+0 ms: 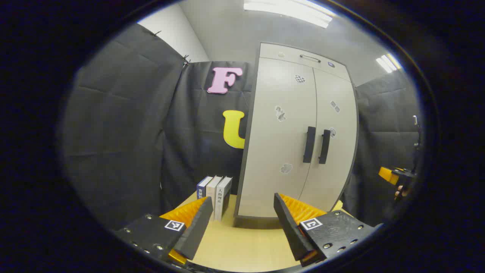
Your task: Open the right door of the double-door shoe cabinet with the right hand, and open the left door with the left hand.
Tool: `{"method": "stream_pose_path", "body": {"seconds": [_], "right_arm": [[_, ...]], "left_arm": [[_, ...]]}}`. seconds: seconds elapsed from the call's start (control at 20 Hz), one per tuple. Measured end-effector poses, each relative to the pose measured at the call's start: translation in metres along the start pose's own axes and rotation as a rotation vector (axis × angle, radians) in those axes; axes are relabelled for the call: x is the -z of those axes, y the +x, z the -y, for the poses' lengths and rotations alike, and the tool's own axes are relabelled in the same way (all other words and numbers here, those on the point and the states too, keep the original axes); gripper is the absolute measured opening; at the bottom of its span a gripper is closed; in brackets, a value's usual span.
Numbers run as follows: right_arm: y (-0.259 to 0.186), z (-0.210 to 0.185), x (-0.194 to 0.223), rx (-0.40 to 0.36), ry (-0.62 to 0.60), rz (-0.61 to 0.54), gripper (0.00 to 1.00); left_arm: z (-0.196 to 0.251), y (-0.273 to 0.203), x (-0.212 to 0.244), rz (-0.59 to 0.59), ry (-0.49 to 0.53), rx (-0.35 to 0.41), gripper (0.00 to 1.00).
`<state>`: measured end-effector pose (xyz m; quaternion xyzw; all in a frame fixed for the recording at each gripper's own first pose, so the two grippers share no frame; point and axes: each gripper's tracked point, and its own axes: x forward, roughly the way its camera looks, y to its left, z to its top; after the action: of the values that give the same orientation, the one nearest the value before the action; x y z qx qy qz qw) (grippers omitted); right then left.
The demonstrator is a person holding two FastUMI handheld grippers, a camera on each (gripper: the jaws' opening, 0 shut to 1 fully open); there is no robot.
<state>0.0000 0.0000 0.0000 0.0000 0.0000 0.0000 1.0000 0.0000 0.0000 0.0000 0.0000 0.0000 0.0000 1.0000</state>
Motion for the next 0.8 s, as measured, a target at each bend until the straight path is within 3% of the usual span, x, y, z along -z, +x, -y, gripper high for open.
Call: {"method": "stream_pose_path", "body": {"seconds": [0.8], "right_arm": [[0.007, -0.015, -0.012, -0.032, 0.039, -0.004, 0.98]], "left_arm": [[0.025, 0.003, 0.018, -0.022, 0.008, 0.059, 0.95]]}}
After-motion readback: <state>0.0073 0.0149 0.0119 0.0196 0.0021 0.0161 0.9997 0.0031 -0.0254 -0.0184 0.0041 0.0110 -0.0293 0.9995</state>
